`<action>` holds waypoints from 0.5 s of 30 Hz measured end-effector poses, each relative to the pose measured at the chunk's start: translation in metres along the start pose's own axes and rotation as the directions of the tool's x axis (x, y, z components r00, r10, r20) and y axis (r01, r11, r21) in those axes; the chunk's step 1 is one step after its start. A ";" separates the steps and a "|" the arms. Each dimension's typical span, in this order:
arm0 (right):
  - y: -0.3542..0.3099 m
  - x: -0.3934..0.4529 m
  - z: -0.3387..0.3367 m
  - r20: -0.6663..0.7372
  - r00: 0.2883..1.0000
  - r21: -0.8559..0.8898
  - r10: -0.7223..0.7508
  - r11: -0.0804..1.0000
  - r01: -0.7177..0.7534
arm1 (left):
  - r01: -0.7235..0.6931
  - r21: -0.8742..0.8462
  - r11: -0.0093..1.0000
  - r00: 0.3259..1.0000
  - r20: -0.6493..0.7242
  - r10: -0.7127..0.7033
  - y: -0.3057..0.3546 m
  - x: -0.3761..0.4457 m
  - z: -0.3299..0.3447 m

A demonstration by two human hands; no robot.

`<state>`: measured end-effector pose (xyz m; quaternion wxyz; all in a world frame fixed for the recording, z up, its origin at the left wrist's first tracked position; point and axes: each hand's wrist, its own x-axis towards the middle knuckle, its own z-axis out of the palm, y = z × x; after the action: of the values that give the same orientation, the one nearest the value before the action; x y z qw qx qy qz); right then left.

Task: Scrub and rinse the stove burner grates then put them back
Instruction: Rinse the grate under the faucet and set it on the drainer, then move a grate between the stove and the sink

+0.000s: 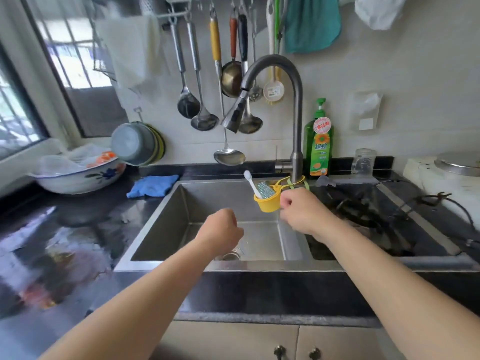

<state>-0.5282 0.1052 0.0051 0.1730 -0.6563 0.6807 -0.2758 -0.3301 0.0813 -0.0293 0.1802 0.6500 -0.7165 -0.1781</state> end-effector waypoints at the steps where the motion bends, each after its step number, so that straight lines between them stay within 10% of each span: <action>1: -0.015 0.008 0.017 0.023 0.999 0.001 -0.028 1.000 0.028 | 0.026 -0.021 0.999 0.999 -0.031 -0.026 -0.012 -0.003 -0.012; 4: -0.054 0.035 0.075 0.195 0.978 -0.194 -0.067 0.975 0.106 | 0.083 -0.038 0.996 0.992 -0.087 -0.086 -0.055 -0.011 -0.050; 8: -0.078 0.054 0.121 0.708 0.680 -0.481 0.190 0.835 0.268 | 0.093 0.200 0.975 0.932 0.326 -0.156 -0.101 -0.014 -0.076; 15: -0.177 0.142 0.188 0.528 0.844 -0.284 -0.092 0.918 0.278 | 0.148 0.211 0.966 0.967 0.172 -0.186 -0.207 0.026 -0.139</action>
<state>-0.2856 -0.0612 -0.0185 0.1978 -0.7888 0.5818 0.0152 -0.0847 0.0333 -0.0094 0.0300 0.7027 -0.6871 -0.1824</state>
